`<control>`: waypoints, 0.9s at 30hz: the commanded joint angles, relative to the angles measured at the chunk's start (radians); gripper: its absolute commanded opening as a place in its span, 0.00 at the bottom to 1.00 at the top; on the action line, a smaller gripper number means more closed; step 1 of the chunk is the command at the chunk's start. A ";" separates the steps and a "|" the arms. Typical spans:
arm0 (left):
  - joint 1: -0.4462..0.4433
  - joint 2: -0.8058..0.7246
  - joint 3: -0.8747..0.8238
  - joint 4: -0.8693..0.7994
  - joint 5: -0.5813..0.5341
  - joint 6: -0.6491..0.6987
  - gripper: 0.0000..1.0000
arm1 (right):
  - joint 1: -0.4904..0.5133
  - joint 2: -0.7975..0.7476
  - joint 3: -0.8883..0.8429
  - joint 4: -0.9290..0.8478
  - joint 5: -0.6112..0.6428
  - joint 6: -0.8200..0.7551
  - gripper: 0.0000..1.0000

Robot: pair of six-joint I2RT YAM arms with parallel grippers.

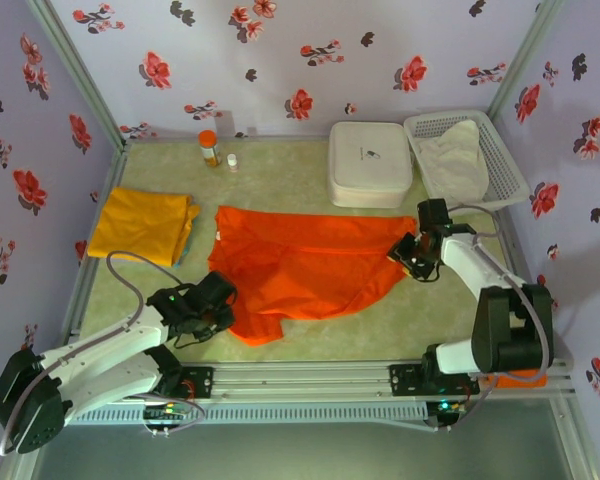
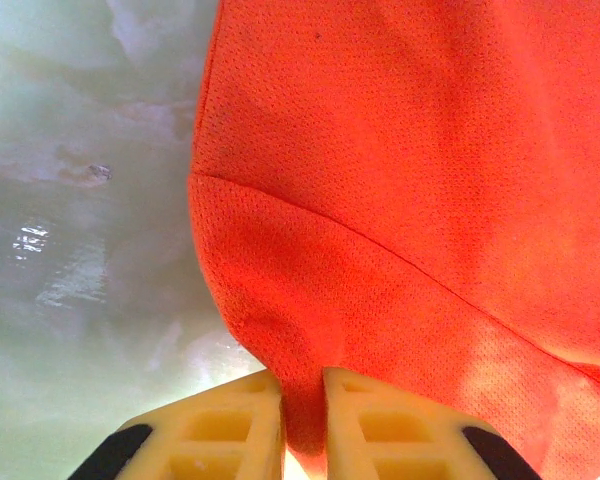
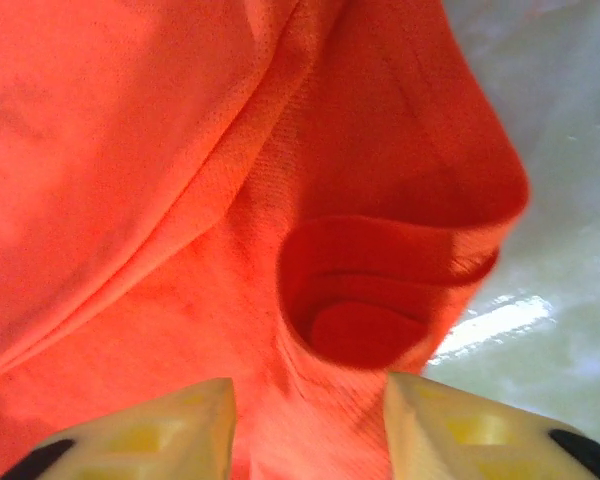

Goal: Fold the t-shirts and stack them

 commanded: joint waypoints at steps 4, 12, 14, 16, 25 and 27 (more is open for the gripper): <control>0.002 -0.012 0.014 -0.023 -0.038 0.028 0.16 | -0.011 0.014 0.040 0.038 -0.038 -0.078 0.62; 0.013 -0.006 0.025 -0.021 -0.039 0.047 0.16 | -0.020 -0.192 -0.025 -0.027 0.084 -0.109 0.67; 0.013 -0.001 0.028 -0.018 -0.039 0.050 0.16 | -0.022 -0.210 -0.063 -0.014 0.076 -0.104 0.51; 0.013 0.002 0.028 -0.015 -0.038 0.052 0.16 | -0.022 -0.209 -0.107 0.006 0.073 -0.097 0.32; 0.014 0.010 0.034 -0.011 -0.038 0.056 0.16 | -0.023 -0.168 -0.239 0.128 0.032 -0.053 0.29; 0.015 0.010 0.036 -0.013 -0.038 0.057 0.16 | -0.022 -0.156 -0.241 0.146 0.034 -0.051 0.29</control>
